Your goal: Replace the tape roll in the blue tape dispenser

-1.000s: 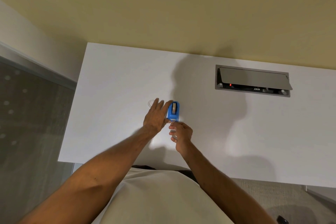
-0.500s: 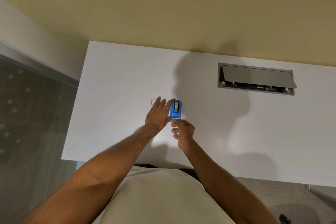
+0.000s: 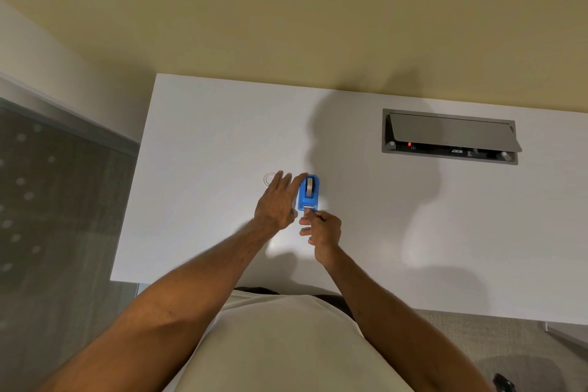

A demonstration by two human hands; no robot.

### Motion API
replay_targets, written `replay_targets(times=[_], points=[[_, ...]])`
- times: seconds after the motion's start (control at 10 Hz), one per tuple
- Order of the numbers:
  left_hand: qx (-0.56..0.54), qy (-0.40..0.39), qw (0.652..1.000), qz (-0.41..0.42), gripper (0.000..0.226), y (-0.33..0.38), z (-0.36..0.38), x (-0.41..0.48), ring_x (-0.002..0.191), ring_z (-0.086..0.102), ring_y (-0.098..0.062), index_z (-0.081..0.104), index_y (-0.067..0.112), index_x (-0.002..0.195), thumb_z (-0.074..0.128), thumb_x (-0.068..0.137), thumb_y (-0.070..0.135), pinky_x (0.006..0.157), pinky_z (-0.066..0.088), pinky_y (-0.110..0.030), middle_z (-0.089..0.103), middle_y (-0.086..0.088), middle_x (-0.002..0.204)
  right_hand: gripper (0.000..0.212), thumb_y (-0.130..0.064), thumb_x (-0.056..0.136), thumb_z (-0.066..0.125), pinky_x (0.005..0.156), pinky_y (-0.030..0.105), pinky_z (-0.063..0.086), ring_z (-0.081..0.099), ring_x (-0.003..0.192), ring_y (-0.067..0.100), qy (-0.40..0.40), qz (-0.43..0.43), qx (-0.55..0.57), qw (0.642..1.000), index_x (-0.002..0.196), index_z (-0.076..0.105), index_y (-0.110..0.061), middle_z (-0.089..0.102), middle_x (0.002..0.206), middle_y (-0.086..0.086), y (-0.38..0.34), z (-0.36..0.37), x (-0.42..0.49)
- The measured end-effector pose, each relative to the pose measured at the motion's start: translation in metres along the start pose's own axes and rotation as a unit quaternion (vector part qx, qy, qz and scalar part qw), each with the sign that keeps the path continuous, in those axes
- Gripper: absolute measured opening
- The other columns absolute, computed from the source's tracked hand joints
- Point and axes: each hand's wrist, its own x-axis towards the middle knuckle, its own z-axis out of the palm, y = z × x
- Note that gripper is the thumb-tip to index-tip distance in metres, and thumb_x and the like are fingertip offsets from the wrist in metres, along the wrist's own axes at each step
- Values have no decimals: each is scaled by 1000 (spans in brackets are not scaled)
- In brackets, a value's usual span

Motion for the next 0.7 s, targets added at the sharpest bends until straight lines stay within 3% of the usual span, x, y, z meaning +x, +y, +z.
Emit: replay_targets(times=[0.2, 0.3, 0.4, 0.6, 0.7], points=[[11, 6, 1000, 11, 98, -2, 0, 1, 166, 20, -32, 8, 19, 172, 70, 96, 19, 138, 17, -45, 30, -11, 172, 40, -38, 101, 67, 97, 51, 63, 81, 94, 36, -8, 14, -15, 1000, 119, 72, -2, 81, 111, 15, -4, -5, 1], [8, 4, 1000, 12, 98, -3, -4, -2, 166, 18, -34, 6, 20, 172, 70, 97, 20, 138, 17, -45, 29, -12, 173, 40, -37, 100, 70, 95, 50, 64, 81, 92, 35, -10, 1, -70, 998, 115, 73, -1, 81, 109, 15, -7, -12, 0], [7, 4, 1000, 11, 102, -3, -4, -8, 168, 11, -35, -4, 21, 172, 68, 100, 20, 139, 15, -46, 17, -14, 178, 35, -33, 100, 70, 96, 46, 64, 81, 92, 32, -29, -46, -193, 980, 115, 74, -2, 82, 110, 14, -16, -23, 0], [1, 41, 999, 12, 91, 0, -8, -25, 169, 8, -28, -8, 12, 171, 55, 105, 20, 139, 12, -41, 4, -8, 180, 20, -26, 105, 58, 88, 36, 63, 75, 97, 23, 38, -171, -471, 865, 115, 69, -13, 77, 107, 5, -35, -44, -6], [24, 55, 998, 28, 84, 0, -14, -30, 168, 10, -28, -5, 9, 171, 49, 108, 25, 139, 13, -41, 5, -7, 180, 20, -23, 107, 53, 91, 33, 60, 72, 100, 19, 71, -234, -522, 817, 120, 67, -17, 75, 112, 1, -43, -51, -12]])
